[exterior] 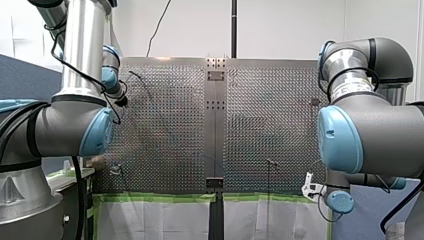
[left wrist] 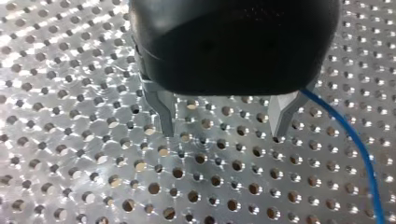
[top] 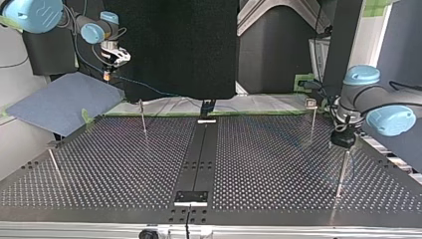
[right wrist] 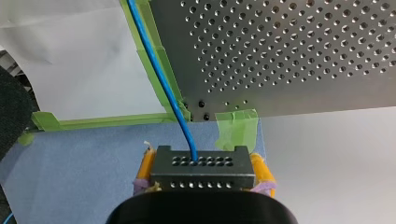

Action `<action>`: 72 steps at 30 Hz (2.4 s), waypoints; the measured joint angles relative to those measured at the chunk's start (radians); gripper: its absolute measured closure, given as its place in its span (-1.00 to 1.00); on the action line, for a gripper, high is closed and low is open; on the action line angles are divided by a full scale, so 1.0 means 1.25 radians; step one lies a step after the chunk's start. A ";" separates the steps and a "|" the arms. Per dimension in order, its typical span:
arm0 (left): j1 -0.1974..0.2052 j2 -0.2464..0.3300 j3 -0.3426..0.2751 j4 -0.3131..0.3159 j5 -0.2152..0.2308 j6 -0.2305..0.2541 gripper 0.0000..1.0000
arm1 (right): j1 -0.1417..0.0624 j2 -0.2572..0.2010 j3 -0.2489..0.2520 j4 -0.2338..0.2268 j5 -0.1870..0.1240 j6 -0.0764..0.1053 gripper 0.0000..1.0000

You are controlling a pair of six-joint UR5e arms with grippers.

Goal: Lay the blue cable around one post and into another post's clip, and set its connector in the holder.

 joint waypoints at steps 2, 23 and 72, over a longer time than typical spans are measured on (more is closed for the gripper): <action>0.002 0.000 0.000 0.005 0.001 -0.014 -0.97 | 0.000 0.000 0.000 0.000 0.000 0.000 1.00; 0.013 0.001 -0.003 0.010 0.034 -0.157 -0.97 | 0.002 0.000 0.000 0.000 0.000 -0.001 1.00; 0.019 0.067 -0.003 0.041 0.076 -0.506 -0.97 | 0.002 0.000 -0.001 0.000 0.000 -0.001 1.00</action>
